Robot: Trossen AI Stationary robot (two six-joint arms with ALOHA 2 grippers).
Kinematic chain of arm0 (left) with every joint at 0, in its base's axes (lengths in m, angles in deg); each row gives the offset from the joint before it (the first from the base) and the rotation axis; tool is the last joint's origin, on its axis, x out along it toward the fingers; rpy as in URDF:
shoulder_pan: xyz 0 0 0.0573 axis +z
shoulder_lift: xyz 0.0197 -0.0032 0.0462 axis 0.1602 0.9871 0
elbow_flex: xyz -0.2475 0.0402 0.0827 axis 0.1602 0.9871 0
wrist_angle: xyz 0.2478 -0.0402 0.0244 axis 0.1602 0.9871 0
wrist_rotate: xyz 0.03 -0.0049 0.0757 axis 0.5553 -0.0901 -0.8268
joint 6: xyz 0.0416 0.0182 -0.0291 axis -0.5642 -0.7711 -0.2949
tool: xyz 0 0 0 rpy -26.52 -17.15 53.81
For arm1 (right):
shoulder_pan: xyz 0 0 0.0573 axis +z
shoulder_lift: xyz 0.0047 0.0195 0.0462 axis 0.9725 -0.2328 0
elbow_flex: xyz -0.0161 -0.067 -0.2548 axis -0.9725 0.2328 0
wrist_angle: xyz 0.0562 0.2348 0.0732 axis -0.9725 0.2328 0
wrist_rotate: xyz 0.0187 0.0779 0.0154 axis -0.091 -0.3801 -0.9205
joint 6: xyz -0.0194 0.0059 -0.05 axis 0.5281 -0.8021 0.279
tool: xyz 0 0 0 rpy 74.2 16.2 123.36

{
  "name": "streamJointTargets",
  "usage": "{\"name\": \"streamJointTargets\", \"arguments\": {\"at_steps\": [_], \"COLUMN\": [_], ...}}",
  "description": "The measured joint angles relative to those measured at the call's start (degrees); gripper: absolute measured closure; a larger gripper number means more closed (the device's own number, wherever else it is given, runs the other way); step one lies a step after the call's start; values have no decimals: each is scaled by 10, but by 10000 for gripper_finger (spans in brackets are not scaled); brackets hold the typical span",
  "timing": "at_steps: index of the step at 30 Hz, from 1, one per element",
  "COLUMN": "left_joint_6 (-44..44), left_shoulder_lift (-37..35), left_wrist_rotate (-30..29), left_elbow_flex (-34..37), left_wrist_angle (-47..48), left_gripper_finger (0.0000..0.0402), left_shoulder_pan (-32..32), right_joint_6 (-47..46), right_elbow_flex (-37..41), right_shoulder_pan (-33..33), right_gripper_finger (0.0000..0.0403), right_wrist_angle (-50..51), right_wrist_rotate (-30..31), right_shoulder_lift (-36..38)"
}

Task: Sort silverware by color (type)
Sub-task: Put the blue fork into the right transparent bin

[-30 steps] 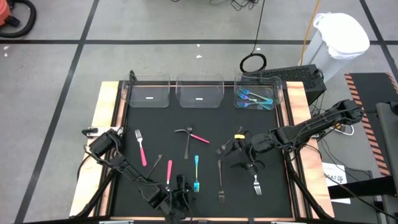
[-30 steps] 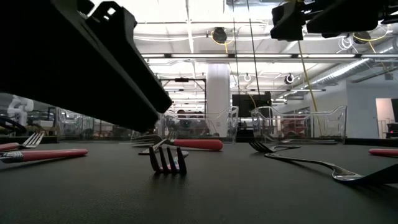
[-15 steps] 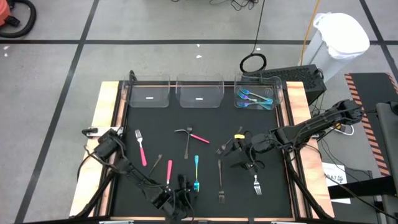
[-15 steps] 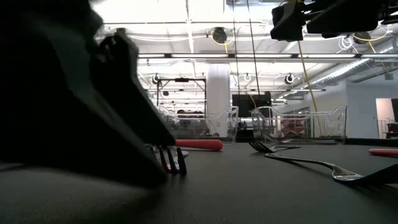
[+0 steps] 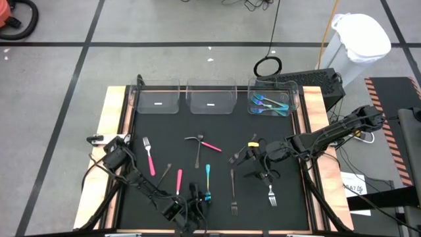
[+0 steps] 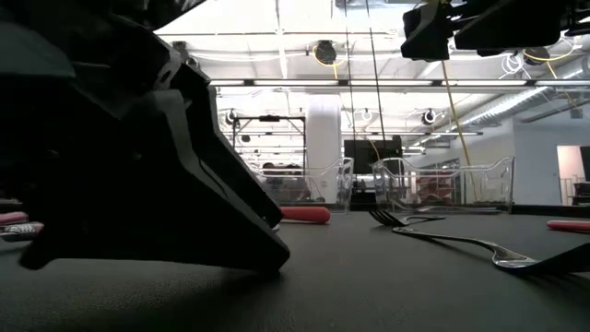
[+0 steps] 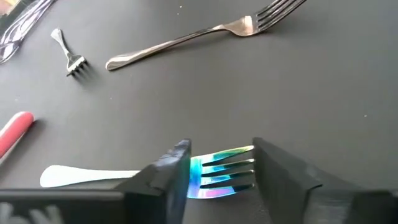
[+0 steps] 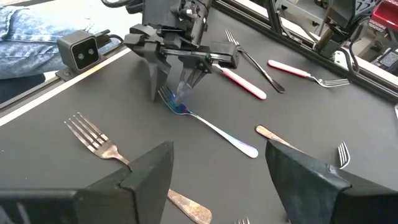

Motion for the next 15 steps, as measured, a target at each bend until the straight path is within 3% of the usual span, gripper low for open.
{"name": "streamJointTargets", "arguments": {"at_steps": [9, 15], "left_joint_6": [2, -2], "left_shoulder_lift": [0, -4], "left_wrist_rotate": [5, 0], "left_elbow_flex": [0, 1], "left_wrist_angle": [33, 35], "left_gripper_finger": [376, 384], "left_shoulder_pan": [8, 8], "right_joint_6": [0, 0], "right_elbow_flex": [0, 0], "right_shoulder_pan": [0, 0], "right_gripper_finger": [154, 154], "right_wrist_angle": [0, 0], "right_wrist_rotate": [0, 0], "right_shoulder_lift": [0, 0]}}
